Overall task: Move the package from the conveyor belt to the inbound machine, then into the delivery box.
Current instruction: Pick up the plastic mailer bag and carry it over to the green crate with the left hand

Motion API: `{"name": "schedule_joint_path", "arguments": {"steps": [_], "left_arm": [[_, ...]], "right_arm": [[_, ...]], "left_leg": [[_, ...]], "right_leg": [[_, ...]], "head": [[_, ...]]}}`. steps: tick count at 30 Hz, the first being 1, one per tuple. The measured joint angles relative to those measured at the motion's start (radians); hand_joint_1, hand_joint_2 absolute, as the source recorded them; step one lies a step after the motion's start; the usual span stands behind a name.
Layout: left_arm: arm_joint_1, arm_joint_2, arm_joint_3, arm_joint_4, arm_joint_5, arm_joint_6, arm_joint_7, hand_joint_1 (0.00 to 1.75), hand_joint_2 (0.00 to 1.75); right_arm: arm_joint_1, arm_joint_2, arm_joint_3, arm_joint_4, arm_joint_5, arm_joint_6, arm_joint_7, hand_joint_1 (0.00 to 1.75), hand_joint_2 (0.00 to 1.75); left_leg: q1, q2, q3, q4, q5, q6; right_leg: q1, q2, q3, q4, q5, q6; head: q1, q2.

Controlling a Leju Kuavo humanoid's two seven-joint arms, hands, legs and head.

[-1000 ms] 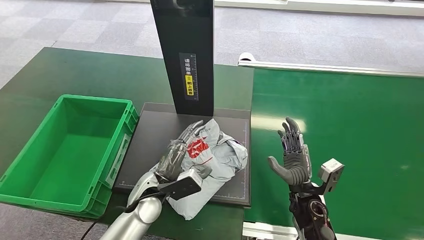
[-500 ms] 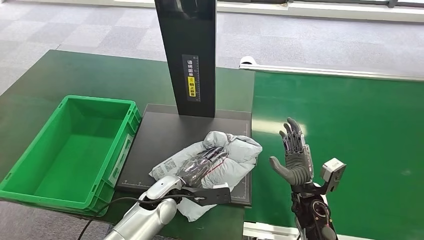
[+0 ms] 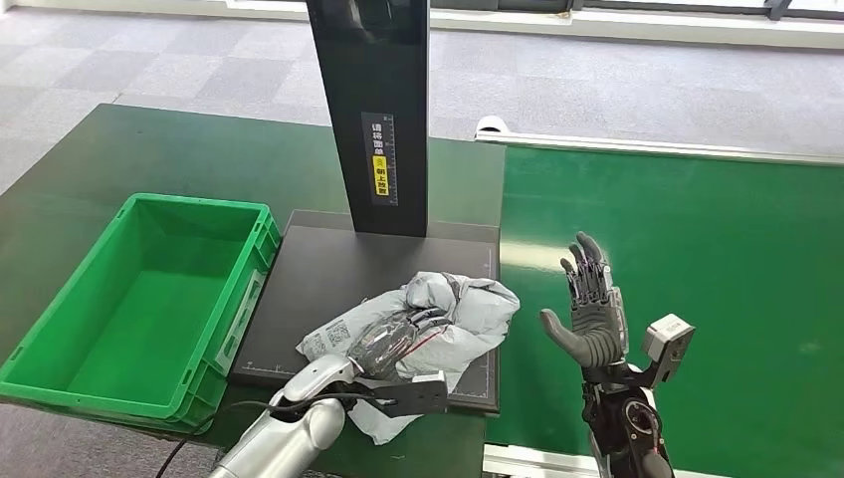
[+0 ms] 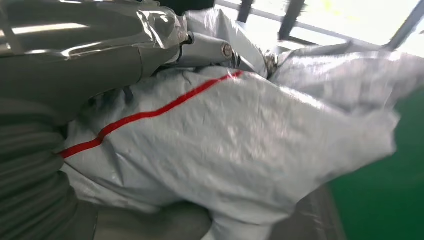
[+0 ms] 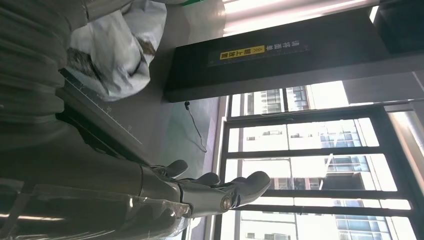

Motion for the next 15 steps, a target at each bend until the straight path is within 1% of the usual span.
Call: {"name": "schedule_joint_path", "arguments": {"steps": [2,3,8,11,15], "left_arm": [[0.043,0.014,0.017,-0.063,0.072,0.003,-0.093,1.75,1.75],[0.067,0.021,0.027,-0.098,0.102,0.013,-0.124,1.75,1.75],[0.161,0.052,0.094,-0.26,0.262,0.066,-0.237,1.75,1.75],[0.209,0.069,0.142,-0.353,0.334,0.103,-0.269,1.75,1.75],[0.25,0.095,0.184,-0.458,0.417,0.174,-0.279,1.75,1.75]], "right_arm": [[0.012,0.0,0.0,-0.012,0.0,-0.005,0.007,0.0,1.75],[0.02,0.0,0.0,-0.018,-0.002,-0.009,0.011,0.0,1.75],[0.056,0.0,0.0,-0.051,-0.017,-0.017,0.02,0.0,1.75],[0.071,0.0,0.0,-0.068,-0.024,-0.02,0.025,0.0,1.75],[0.077,-0.001,0.0,-0.077,-0.031,-0.025,0.026,0.0,1.75]], "left_leg": [[0.0,0.0,-0.003,0.0,0.0,0.0],[0.0,0.0,-0.006,0.001,0.0,0.0],[0.0,0.0,-0.018,0.001,0.0,0.0],[0.0,0.0,-0.022,0.001,0.0,0.0],[0.0,0.0,-0.025,0.001,0.0,0.0]], "right_leg": [[0.0,0.0,-0.004,0.0,0.0,0.0],[0.0,0.0,-0.007,0.001,0.0,0.0],[0.0,0.0,-0.019,0.001,0.0,0.0],[0.0,0.001,-0.024,0.001,0.0,0.0],[0.0,0.001,-0.027,0.001,0.0,0.0]], "head": [[0.0,0.0],[0.0,0.0],[0.0,0.0],[0.0,0.0],[0.0,0.0]]}}
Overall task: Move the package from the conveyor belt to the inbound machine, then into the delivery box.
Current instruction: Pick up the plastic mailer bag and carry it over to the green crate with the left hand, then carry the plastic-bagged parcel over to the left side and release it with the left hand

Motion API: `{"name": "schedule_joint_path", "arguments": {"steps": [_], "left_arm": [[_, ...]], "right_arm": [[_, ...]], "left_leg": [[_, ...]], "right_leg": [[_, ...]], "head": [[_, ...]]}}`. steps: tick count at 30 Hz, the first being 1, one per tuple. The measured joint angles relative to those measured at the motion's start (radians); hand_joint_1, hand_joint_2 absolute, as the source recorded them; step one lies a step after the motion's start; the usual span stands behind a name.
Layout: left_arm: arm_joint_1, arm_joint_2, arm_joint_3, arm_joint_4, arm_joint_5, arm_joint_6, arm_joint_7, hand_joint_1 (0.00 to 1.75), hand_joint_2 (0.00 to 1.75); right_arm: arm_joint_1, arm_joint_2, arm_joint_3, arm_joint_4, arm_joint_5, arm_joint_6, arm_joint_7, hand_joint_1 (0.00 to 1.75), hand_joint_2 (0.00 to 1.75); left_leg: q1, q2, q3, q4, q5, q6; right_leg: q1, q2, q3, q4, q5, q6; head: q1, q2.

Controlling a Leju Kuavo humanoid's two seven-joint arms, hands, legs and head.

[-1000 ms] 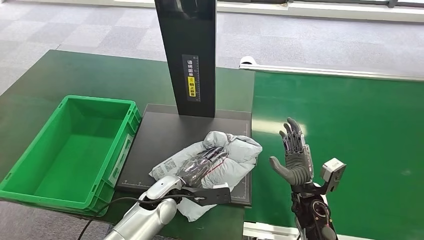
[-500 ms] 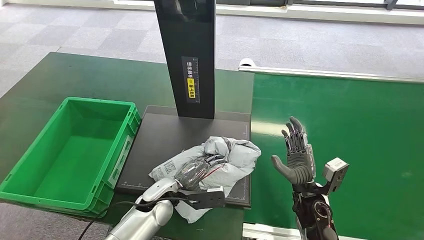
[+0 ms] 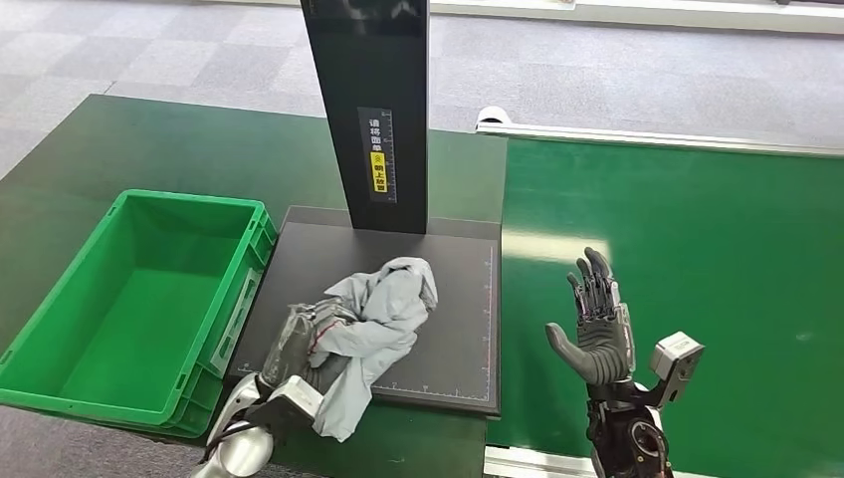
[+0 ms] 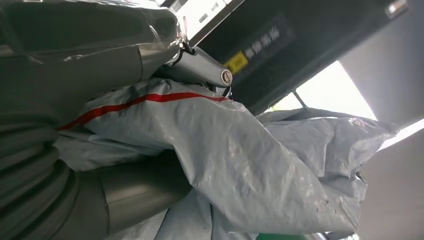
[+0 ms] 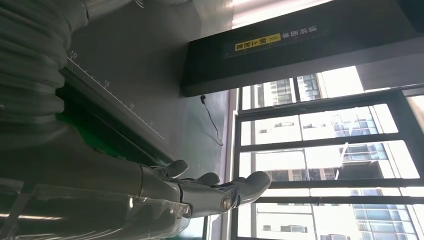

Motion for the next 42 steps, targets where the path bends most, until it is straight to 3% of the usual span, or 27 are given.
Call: {"name": "schedule_joint_path", "arguments": {"steps": [10,15,18,22,27,30,34,37,40,42], "left_arm": [[0.049,0.043,0.038,-0.198,0.219,0.119,-0.002,1.75,1.75],[0.097,0.095,0.112,-0.415,0.267,0.468,-0.004,1.75,1.75],[0.118,0.118,0.19,-0.522,0.154,0.545,-0.004,1.75,1.75],[0.126,0.107,0.301,-0.584,-0.068,0.55,-0.004,1.75,1.75],[0.099,0.072,0.503,-0.613,-0.41,0.55,-0.004,1.75,1.75],[0.079,0.06,0.592,-0.621,-0.465,0.55,-0.004,1.75,1.75],[0.063,0.044,0.651,-0.617,-0.531,0.547,0.001,1.75,1.75],[0.041,0.045,0.669,-0.542,-0.661,0.487,0.103,1.75,1.75],[0.031,0.087,0.647,-0.408,-0.809,0.372,0.308,1.75,1.75],[0.031,0.116,0.625,-0.339,-0.844,0.34,0.378,1.75,1.75]], "right_arm": [[0.001,0.0,0.0,-0.009,-0.025,-0.007,0.0,0.0,1.75],[0.037,-0.001,-0.002,-0.046,-0.063,-0.009,0.009,0.0,1.75],[0.053,-0.003,-0.006,-0.06,-0.068,-0.008,0.013,0.0,1.75],[0.061,-0.001,-0.007,-0.07,-0.068,-0.011,0.016,0.0,1.75],[0.082,0.006,-0.009,-0.074,-0.061,-0.01,0.017,0.0,1.75],[0.087,0.009,-0.013,-0.074,-0.06,-0.008,0.017,0.0,1.75],[0.088,0.012,-0.015,-0.076,-0.058,-0.003,0.017,0.0,1.75],[0.093,0.016,-0.023,-0.089,-0.049,0.005,0.021,0.0,1.75],[0.103,0.019,-0.043,-0.108,-0.036,0.028,0.028,0.0,1.75],[0.112,0.02,-0.059,-0.115,-0.031,0.04,0.029,0.0,1.75]], "left_leg": [[0.0,0.0,-0.001,0.0,0.0,0.0],[0.001,0.004,-0.002,0.0,0.0,0.0],[0.001,0.004,-0.003,0.0,0.0,0.0],[0.001,0.004,-0.003,0.0,0.0,0.0],[0.0,0.004,-0.002,0.0,0.0,0.0],[0.001,0.004,-0.001,0.0,0.0,0.0],[0.001,0.004,-0.002,0.0,0.0,0.0],[0.0,0.003,-0.001,0.0,0.0,0.0],[0.0,0.004,-0.001,0.0,0.0,-0.001],[0.001,0.005,-0.001,0.0,0.0,-0.001]], "right_leg": [[0.0,0.0,-0.001,0.0,0.0,0.0],[0.001,0.005,-0.003,0.0,0.0,-0.001],[0.001,0.004,-0.003,0.0,-0.001,-0.001],[0.001,0.004,-0.003,0.0,-0.001,-0.001],[0.001,0.004,-0.003,0.0,0.0,-0.001],[0.001,0.004,-0.003,0.0,0.0,-0.002],[0.001,0.004,-0.003,0.0,0.0,-0.002],[0.0,0.003,-0.003,0.0,-0.001,-0.001],[0.001,0.004,-0.002,0.0,0.0,-0.002],[0.001,0.004,-0.002,0.0,0.0,-0.002]], "head": [[0.0,0.0],[0.0,0.0],[0.0,0.0],[0.0,0.0],[0.0,0.0],[0.0,0.0],[0.0,0.0],[0.0,0.0],[0.0,0.0],[0.0,0.0]]}}
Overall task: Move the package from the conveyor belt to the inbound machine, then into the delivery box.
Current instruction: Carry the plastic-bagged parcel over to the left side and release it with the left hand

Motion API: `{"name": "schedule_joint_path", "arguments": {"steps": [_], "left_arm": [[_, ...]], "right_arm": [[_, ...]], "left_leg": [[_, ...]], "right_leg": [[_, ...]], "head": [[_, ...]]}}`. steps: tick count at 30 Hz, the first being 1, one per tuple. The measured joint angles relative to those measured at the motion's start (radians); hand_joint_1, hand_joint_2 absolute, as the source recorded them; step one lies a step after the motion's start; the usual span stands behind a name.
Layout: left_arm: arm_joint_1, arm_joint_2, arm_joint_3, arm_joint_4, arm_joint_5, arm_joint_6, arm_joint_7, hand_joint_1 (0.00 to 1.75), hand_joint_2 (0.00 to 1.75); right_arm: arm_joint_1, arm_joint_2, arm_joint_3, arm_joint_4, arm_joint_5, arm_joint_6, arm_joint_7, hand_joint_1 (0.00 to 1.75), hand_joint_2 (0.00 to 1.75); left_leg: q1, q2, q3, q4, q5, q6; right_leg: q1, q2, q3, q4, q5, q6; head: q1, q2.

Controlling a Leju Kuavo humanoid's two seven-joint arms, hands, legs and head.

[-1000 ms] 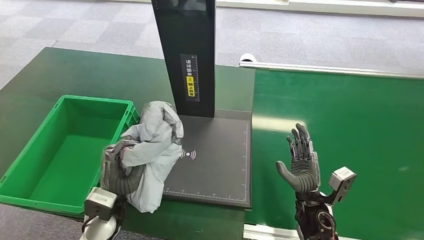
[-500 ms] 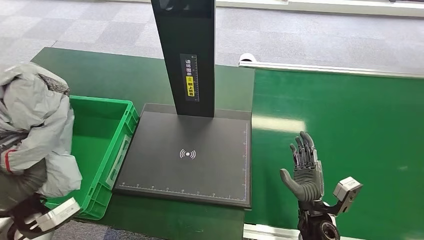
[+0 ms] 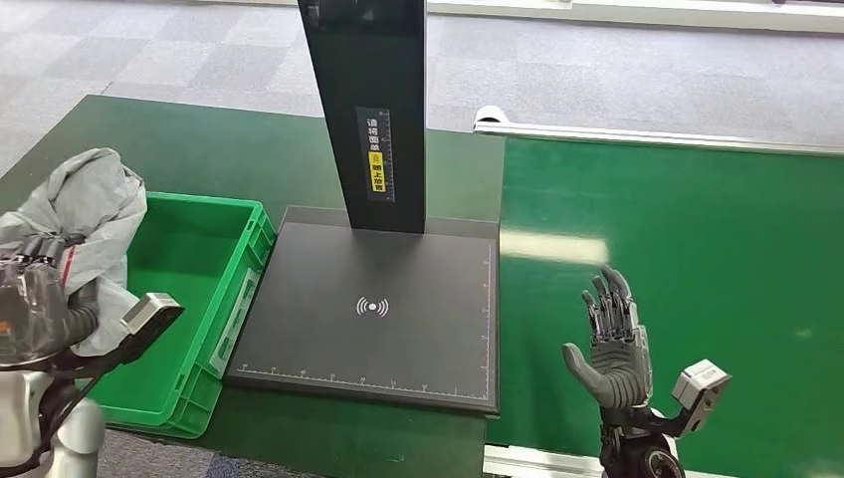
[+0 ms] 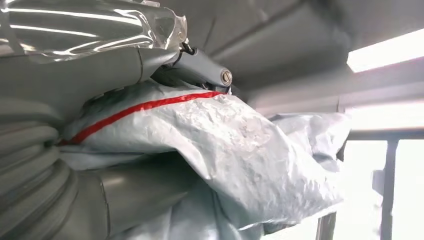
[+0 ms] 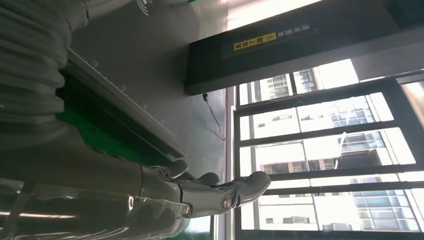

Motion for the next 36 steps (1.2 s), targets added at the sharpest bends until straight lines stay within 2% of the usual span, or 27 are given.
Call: {"name": "schedule_joint_path", "arguments": {"steps": [7,9,12,16,19,23,24,27,28,31,36], "left_arm": [[0.0,0.049,-0.042,0.092,-0.013,-0.023,0.038,1.75,1.75],[0.003,0.059,-0.047,0.102,-0.014,-0.098,0.075,1.75,1.75],[0.025,0.077,-0.048,0.119,-0.009,-0.258,0.145,1.75,1.75],[0.064,0.088,-0.036,0.141,0.032,-0.39,0.165,1.75,1.75],[0.066,0.088,-0.03,0.161,0.044,-0.424,0.192,1.75,1.75],[0.044,0.088,-0.024,0.194,0.054,-0.399,0.237,1.75,1.75],[0.041,0.088,-0.023,0.198,0.058,-0.389,0.241,1.45,1.75],[0.036,0.083,-0.022,0.203,0.067,-0.32,0.243,0.14,1.75],[0.033,0.079,-0.022,0.204,0.072,-0.284,0.241,0.0,1.75],[0.022,0.069,-0.021,0.205,0.084,-0.193,0.231,0.0,1.75],[0.014,0.058,-0.021,0.205,0.086,-0.174,0.227,0.0,1.75]], "right_arm": [[0.006,0.003,-0.024,-0.002,0.006,0.007,0.0,0.0,1.75],[0.006,0.004,-0.026,-0.002,0.009,0.01,0.0,0.0,1.75],[0.006,0.005,-0.034,-0.002,0.018,0.025,-0.002,0.0,1.75],[0.003,0.005,-0.049,-0.002,0.034,0.039,-0.004,0.0,1.75],[0.002,0.006,-0.056,-0.007,0.041,0.042,0.0,0.0,1.75],[0.002,0.011,-0.066,-0.022,0.045,0.042,0.01,0.0,1.75],[0.002,0.013,-0.068,-0.024,0.046,0.042,0.011,0.0,1.75],[0.002,0.018,-0.072,-0.027,0.047,0.042,0.012,0.0,1.75],[0.002,0.02,-0.072,-0.027,0.047,0.041,0.012,0.0,1.75],[0.0,0.026,-0.073,-0.027,0.049,0.038,0.012,0.0,1.75],[-0.002,0.031,-0.073,-0.027,0.049,0.037,0.013,0.0,1.75]], "left_leg": [[0.0,0.0,-0.002,0.0,0.0,0.0],[0.0,0.0,-0.002,0.0,-0.001,0.0],[0.0,0.001,-0.002,0.0,-0.001,-0.001],[0.0,0.001,-0.002,0.0,-0.001,-0.001],[0.0,0.001,-0.002,0.0,-0.001,-0.001],[0.0,0.001,-0.002,0.0,-0.001,-0.001],[0.0,0.001,-0.002,0.0,-0.001,-0.001],[0.0,0.001,-0.002,0.0,-0.001,-0.001],[0.0,0.0,-0.002,0.0,-0.001,-0.001],[0.0,0.0,-0.002,0.0,-0.001,-0.001],[0.0,0.0,-0.002,0.0,-0.001,-0.001]], "right_leg": [[0.0,0.0,-0.001,0.0,0.0,0.0],[0.0,0.0,-0.001,0.0,0.0,0.0],[0.0,0.001,-0.002,0.0,0.0,0.0],[0.0,0.001,-0.002,0.0,0.0,0.0],[0.0,0.001,-0.002,0.0,0.0,0.0],[0.0,0.001,-0.002,0.0,0.0,0.0],[0.0,0.001,-0.002,0.0,0.0,0.0],[0.0,0.001,-0.002,0.0,0.0,0.0],[0.0,0.001,-0.002,0.0,0.0,0.0],[0.0,0.001,-0.002,0.0,0.0,0.0],[0.0,0.001,-0.002,0.0,0.0,0.0]], "head": [[0.0,0.0],[0.0,0.0],[0.0,0.0],[0.0,0.0],[0.0,0.0],[0.0,0.0],[0.0,0.0],[0.0,0.0],[0.0,0.0],[0.0,0.0],[0.0,0.0]]}}
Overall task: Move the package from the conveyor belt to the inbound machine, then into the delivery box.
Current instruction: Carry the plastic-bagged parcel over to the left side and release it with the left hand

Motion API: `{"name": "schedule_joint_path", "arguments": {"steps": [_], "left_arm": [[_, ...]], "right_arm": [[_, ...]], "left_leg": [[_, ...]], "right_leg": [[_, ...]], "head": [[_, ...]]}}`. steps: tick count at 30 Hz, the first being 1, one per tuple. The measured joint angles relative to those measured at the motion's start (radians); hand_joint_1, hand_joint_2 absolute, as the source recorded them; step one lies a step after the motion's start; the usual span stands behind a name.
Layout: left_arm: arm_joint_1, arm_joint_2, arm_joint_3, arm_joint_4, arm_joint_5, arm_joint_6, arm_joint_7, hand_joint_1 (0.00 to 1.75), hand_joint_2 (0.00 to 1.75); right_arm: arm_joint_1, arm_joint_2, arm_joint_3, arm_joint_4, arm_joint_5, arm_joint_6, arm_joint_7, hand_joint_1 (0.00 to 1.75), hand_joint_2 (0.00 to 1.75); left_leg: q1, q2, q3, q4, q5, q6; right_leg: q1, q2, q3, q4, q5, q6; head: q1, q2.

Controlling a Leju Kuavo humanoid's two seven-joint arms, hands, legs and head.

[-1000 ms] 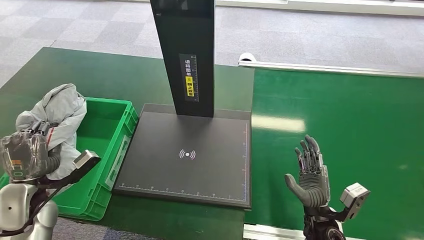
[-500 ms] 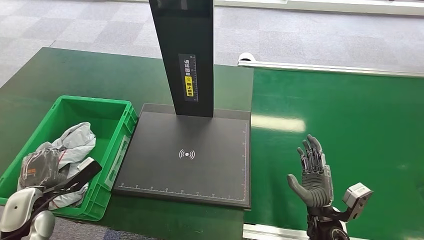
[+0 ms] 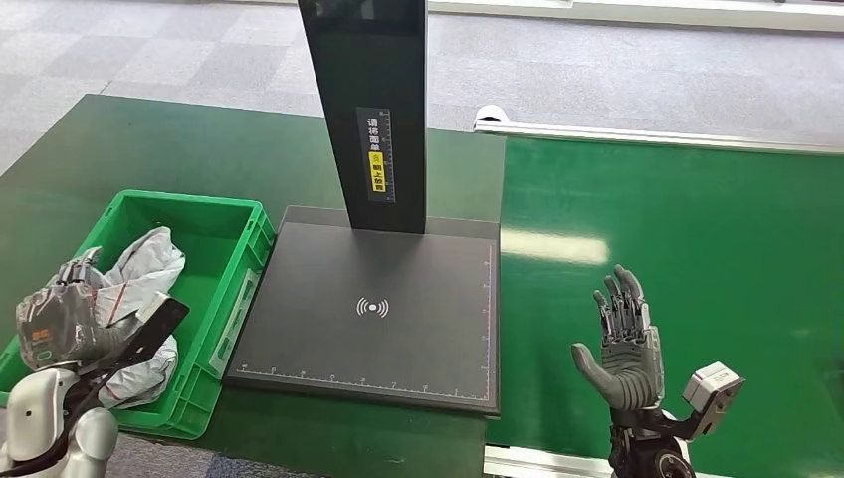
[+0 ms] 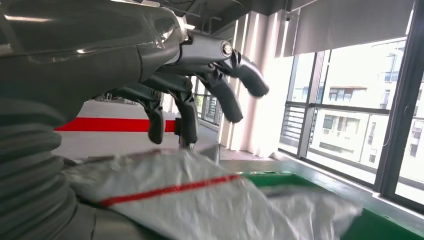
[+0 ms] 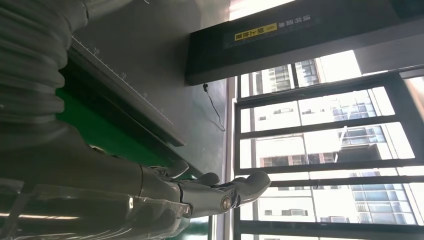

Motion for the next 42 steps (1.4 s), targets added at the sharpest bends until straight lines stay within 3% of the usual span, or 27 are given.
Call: {"name": "schedule_joint_path", "arguments": {"steps": [4,9,12,16,21,33,38,42], "left_arm": [[-0.002,-0.007,0.001,0.0,0.034,0.037,-0.025,0.0,1.75],[-0.004,-0.022,0.001,-0.027,0.172,0.211,-0.14,0.0,1.75],[-0.004,-0.033,-0.001,-0.058,0.236,0.268,-0.201,0.0,1.75],[-0.003,-0.045,-0.008,-0.086,0.286,0.313,-0.248,0.0,1.75],[0.011,-0.059,-0.052,-0.137,0.471,0.282,-0.359,0.0,1.75],[0.022,-0.074,-0.09,-0.183,0.493,0.28,-0.379,0.0,1.75],[0.032,-0.08,-0.118,-0.22,0.574,0.332,-0.499,0.0,1.75],[0.02,-0.091,-0.138,-0.223,0.436,0.367,-0.405,0.0,1.75]], "right_arm": [[-0.001,0.003,0.0,0.0,0.0,-0.001,0.0,0.0,1.75],[-0.007,0.004,0.001,0.0,0.0,-0.013,0.001,0.0,1.75],[-0.013,0.004,0.005,0.001,-0.001,-0.019,0.001,0.0,1.75],[-0.019,0.004,0.012,0.002,-0.006,-0.029,-0.001,0.0,1.75],[-0.025,0.003,0.018,0.005,-0.011,-0.037,-0.006,0.0,1.75],[-0.029,0.003,0.019,0.007,-0.012,-0.037,-0.007,0.0,1.75],[-0.039,0.003,0.028,0.015,-0.012,-0.039,-0.007,0.0,1.75],[-0.044,0.005,0.04,0.019,-0.009,-0.048,-0.007,0.0,1.75]], "left_leg": [[0.0,0.0,0.0,0.0,0.0,0.0],[0.0,0.0,0.0,0.0,0.0,0.0],[0.0,0.0,0.0,0.0,0.0,0.0],[0.0,0.0,0.0,0.0,0.0,0.0],[0.0,0.0,0.0,0.0,0.0,0.0],[0.0,0.0,0.0,0.0,0.0,0.0],[0.0,0.0,0.0,0.0,0.0,0.0],[0.0,-0.001,0.0,0.0,0.0,0.0]], "right_leg": [[0.0,0.0,0.0,0.0,0.0,0.0],[0.0,0.0,0.0,0.0,0.0,0.0],[0.0,0.0,0.0,0.0,0.0,0.0],[0.0,0.0,0.0,0.0,0.0,0.0],[0.0,0.0,0.0,0.0,0.0,0.0],[0.0,0.0,0.0,0.0,0.0,0.0],[0.0,0.0,0.0,0.0,0.0,0.0],[-0.001,-0.001,0.0,0.0,0.0,0.0]], "head": [[0.0,0.0],[0.0,0.0],[0.0,0.0],[0.0,0.0],[0.0,0.0],[0.0,0.0],[0.0,0.0],[0.0,0.0]]}}
